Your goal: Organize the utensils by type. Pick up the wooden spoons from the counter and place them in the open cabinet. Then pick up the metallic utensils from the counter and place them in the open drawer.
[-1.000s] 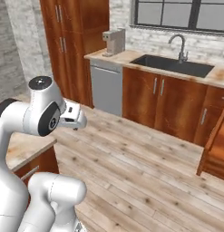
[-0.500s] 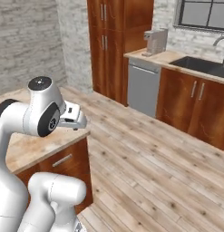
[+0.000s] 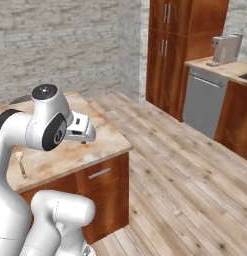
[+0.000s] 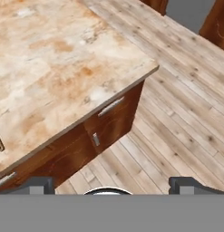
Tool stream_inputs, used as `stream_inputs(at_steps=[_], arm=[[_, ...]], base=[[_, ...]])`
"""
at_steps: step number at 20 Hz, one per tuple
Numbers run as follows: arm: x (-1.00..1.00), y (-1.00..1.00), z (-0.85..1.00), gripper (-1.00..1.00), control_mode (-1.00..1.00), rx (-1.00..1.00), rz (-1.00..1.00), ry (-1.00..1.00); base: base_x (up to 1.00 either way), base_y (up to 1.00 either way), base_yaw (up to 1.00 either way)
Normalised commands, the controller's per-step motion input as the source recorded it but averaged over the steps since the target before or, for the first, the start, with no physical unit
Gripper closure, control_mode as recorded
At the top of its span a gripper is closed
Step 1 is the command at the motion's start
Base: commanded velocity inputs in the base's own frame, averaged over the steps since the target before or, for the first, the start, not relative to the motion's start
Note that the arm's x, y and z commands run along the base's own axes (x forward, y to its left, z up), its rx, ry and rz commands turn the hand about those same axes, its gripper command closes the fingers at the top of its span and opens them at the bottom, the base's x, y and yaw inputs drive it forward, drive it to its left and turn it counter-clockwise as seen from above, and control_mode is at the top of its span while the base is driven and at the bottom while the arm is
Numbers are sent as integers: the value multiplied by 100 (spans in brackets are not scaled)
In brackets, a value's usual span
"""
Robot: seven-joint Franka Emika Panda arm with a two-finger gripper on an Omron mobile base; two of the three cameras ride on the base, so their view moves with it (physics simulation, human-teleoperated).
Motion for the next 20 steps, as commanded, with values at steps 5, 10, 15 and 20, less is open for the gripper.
stream_inputs(at_steps=[5, 10, 15, 20], arm=[[0, 0, 0, -100, 100, 0, 0, 0], [0, 0, 0, -100, 100, 0, 0, 0], [0, 0, 0, -100, 100, 0, 0, 0], [0, 0, 0, -100, 100, 0, 0, 0]], base=[[-23, 26, 34], [-14, 26, 36], [-7, 17, 42], [-3, 22, 39]])
